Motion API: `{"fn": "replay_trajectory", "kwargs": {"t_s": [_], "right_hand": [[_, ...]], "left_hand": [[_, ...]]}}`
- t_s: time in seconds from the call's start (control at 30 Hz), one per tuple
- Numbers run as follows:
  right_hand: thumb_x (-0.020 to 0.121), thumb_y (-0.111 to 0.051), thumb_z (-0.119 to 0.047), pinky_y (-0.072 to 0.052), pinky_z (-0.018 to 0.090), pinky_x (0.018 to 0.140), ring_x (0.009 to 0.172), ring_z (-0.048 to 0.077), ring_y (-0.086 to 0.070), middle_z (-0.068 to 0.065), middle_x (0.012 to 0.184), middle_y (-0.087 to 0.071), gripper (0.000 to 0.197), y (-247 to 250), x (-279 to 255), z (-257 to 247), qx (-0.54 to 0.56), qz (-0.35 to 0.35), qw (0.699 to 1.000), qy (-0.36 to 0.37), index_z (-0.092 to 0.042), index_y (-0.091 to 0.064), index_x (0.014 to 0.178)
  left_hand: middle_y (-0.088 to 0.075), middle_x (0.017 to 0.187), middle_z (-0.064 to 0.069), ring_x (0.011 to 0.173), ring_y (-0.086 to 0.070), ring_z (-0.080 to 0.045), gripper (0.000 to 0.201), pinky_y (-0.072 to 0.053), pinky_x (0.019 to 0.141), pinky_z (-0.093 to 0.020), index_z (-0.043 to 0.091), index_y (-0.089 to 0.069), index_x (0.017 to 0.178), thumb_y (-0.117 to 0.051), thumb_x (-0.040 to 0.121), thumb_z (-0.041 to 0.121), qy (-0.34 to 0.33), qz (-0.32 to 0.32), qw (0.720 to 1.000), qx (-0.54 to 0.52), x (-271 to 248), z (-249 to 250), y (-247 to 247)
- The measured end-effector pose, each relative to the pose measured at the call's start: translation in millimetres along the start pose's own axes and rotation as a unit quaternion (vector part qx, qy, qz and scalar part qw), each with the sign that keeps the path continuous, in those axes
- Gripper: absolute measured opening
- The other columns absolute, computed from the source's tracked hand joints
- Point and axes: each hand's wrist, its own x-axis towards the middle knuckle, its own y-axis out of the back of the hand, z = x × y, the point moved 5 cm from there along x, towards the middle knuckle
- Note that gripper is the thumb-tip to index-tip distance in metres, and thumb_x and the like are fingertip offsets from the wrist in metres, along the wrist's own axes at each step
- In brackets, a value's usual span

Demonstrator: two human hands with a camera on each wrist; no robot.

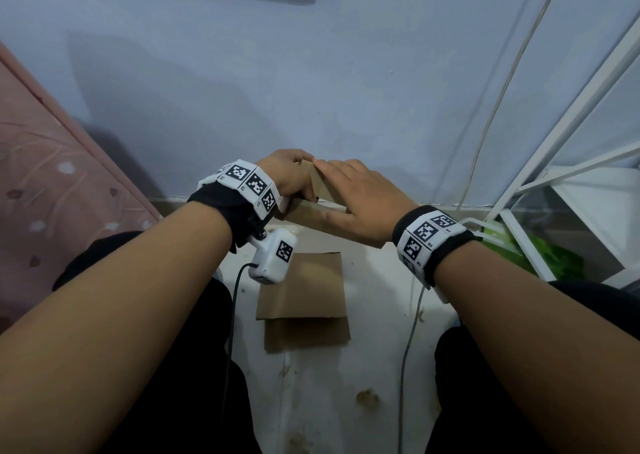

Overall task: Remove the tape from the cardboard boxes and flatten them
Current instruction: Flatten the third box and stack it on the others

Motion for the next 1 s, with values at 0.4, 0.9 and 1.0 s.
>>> {"fn": "replay_trajectory", "kwargs": {"t_s": [0.4, 0.9, 1.0], "right_hand": [[0.091, -0.07, -0.041, -0.051, 0.04, 0.09, 0.113, 0.031, -0.059, 0.008, 0.134, -0.059, 0.08, -9.4, -6.6, 23.4, 0.064, -0.08, 0.99, -0.099, -0.023, -0.027, 0.156], [0.091, -0.064, -0.041, -0.056, 0.046, 0.079, 0.092, 0.037, -0.065, 0.012, 0.103, -0.069, 0.041, 17.2, -9.6, 48.5, 0.145, 0.164, 0.935, -0.279, -0.012, -0.052, 0.117], [0.09, -0.065, -0.041, -0.058, 0.045, 0.079, 0.091, 0.035, -0.066, 0.011, 0.103, -0.07, 0.042, 17.2, -6.3, 32.8, 0.18, 0.196, 0.926, -0.266, -0.012, -0.054, 0.118]], "left_hand": [[-0.065, 0.119, -0.007, 0.095, -0.063, -0.027, 0.069, -0.049, 0.055, -0.024, 0.038, -0.06, 0.126, -0.072, 0.075, -0.007, 0.027, -0.019, 0.999, 0.025, 0.7, -2.4, -4.9], [-0.043, 0.15, -0.005, 0.138, -0.042, -0.029, 0.094, -0.054, 0.1, -0.053, 0.017, -0.029, 0.156, -0.083, 0.082, 0.036, -0.035, -0.009, 0.969, -0.243, 5.1, 3.5, -13.8], [-0.071, 0.099, 0.005, 0.097, -0.068, -0.019, 0.053, -0.06, 0.089, -0.05, 0.015, -0.062, 0.121, -0.079, 0.084, 0.049, -0.063, -0.032, 0.982, -0.177, -0.8, 6.2, -33.3]]}}
